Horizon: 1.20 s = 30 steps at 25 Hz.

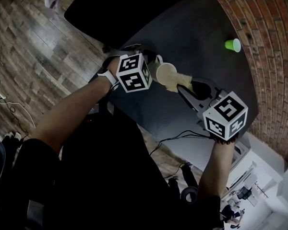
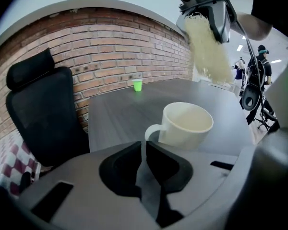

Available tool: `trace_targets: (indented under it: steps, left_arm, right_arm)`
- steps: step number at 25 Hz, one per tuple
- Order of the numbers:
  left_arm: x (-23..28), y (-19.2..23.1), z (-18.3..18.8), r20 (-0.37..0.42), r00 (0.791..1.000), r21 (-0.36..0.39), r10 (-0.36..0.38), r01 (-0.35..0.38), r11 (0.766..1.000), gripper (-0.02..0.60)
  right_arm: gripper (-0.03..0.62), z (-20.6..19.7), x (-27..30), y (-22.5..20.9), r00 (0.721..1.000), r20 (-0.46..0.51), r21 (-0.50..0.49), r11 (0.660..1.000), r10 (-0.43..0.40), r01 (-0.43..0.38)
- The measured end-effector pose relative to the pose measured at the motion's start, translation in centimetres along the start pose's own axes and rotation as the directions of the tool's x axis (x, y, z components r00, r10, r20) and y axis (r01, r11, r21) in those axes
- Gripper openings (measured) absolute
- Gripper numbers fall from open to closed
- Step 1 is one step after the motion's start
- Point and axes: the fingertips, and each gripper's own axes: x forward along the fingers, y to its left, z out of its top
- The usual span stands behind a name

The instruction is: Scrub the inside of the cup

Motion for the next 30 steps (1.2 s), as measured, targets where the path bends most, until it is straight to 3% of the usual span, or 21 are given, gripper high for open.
trace_targets:
  steps: [3, 7, 12, 18, 24, 27, 30]
  left_arm:
    - [-1.4, 0.6, 0.0, 0.013, 1.000, -0.032, 0.020, -0.019, 0.999, 0.044]
    - [-4.8, 1.1, -0.4, 0.024, 0.999, -0.082, 0.045, -0.043, 0.996, 0.044]
    - [-8.6, 1.7, 5.3, 0.159, 0.977, -0.162, 0.145, -0.119, 0.979, 0.044]
    - [-14.6, 0.7, 9.4, 0.245, 0.963, -0.236, 0.108, -0.049, 0.971, 0.044]
    - [-19.3, 0.3, 12.8, 0.330, 0.932, -0.377, 0.148, -0.014, 0.926, 0.044]
    - [-20.7, -0.9, 14.2, 0.354, 0.924, -0.371, 0.146, -0.005, 0.929, 0.044]
    - [-21.8, -2.1, 15.9, 0.391, 0.910, -0.364, 0.138, 0.015, 0.931, 0.044]
  right_arm:
    - [0.083, 1.0, -2.7, 0.6, 0.986, 0.155, 0.078, 0.996, -0.060, 0.048]
    - [0.083, 1.3, -5.5, 0.9, 0.927, 0.312, 0.197, 0.969, -0.207, 0.150]
    - [0.083, -0.9, -10.3, -1.2, 0.848, 0.433, 0.309, 0.934, -0.306, 0.179]
    - [0.083, -3.7, -11.3, -1.4, 0.751, 0.482, 0.505, 0.844, -0.452, 0.184]
    - [0.083, -6.6, -12.0, -1.1, 0.672, 0.460, 0.637, 0.743, -0.580, 0.205]
    - [0.083, -6.6, -12.5, -0.7, 0.628, 0.483, 0.655, 0.728, -0.610, 0.202]
    - [0.083, -5.1, -13.0, 0.4, 0.594, 0.533, 0.631, 0.751, -0.603, 0.196]
